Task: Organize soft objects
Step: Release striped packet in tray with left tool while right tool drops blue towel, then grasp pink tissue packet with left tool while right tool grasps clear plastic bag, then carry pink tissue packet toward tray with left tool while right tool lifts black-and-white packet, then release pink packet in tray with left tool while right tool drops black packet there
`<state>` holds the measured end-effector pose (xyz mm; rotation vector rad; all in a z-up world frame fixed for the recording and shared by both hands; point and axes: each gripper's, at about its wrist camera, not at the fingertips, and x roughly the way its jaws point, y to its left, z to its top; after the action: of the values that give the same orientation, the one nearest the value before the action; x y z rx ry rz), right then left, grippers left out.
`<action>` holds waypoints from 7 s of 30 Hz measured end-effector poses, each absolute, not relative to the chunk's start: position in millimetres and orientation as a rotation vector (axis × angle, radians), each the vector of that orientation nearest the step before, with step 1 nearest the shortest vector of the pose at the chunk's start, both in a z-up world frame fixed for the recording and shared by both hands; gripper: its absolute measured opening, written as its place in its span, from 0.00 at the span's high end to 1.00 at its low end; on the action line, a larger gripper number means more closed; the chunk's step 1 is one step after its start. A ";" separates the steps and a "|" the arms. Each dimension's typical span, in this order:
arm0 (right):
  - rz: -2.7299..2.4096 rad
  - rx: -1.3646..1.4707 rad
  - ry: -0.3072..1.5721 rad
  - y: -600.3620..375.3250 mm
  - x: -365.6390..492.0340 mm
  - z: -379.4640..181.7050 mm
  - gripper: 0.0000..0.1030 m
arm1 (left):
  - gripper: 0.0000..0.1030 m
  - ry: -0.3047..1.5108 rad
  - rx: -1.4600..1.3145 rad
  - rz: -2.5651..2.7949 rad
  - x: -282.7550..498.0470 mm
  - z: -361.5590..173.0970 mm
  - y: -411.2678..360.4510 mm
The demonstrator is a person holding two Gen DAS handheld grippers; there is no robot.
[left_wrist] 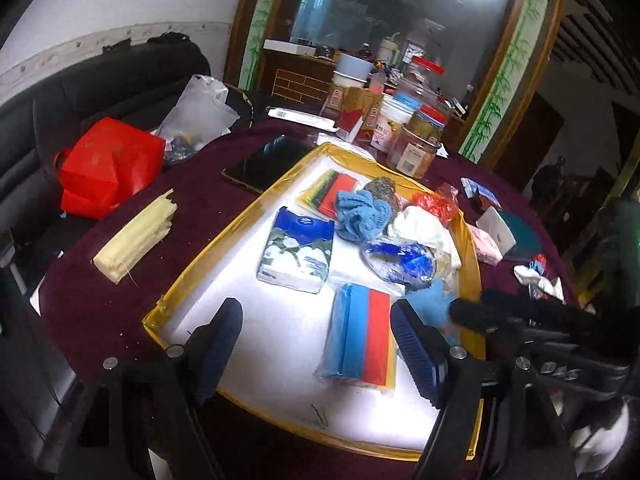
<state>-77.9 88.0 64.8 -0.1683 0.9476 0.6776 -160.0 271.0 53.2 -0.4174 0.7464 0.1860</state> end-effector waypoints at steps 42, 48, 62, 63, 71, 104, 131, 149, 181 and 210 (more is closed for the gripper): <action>0.531 -0.032 0.874 -39.0 -124.5 56.7 0.29 | 0.08 0.724 -0.065 0.258 -173.3 81.3 166.4; 0.479 0.016 0.867 -71.6 -113.8 55.8 0.29 | 0.08 0.750 -0.071 0.216 -168.7 77.0 159.7; 0.160 0.305 0.740 -221.0 -17.9 65.9 0.25 | 0.09 0.916 -0.235 -0.156 -109.2 67.9 117.9; 0.152 0.306 0.738 -224.8 -13.0 64.6 0.25 | 0.09 0.920 -0.209 -0.167 -101.6 70.9 110.0; 0.150 0.405 0.802 -253.6 4.0 42.6 0.25 | 0.09 0.933 0.160 -0.310 3.3 78.4 43.4; 0.128 0.411 0.859 -257.5 8.6 32.8 0.25 | 0.16 1.117 0.236 -0.344 58.6 28.1 1.5; 0.122 0.466 0.824 -271.5 7.7 31.0 0.25 | 0.43 0.893 -0.199 -0.322 -82.5 88.2 73.0; 0.808 0.401 1.041 -153.9 -42.1 51.5 0.25 | 0.43 0.778 -0.378 -0.195 -162.7 88.3 179.9; 0.675 -0.022 0.953 1.3 -67.6 109.7 0.57 | 0.35 0.919 -0.355 0.141 -135.9 33.3 270.4; 0.746 -0.150 0.947 110.8 -119.5 63.6 0.35 | 0.19 0.639 -0.307 0.306 -209.0 85.6 279.3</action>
<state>-119.5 110.8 63.6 -0.1502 0.9472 0.7459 -209.0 279.3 85.6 -0.3070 0.6387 0.3057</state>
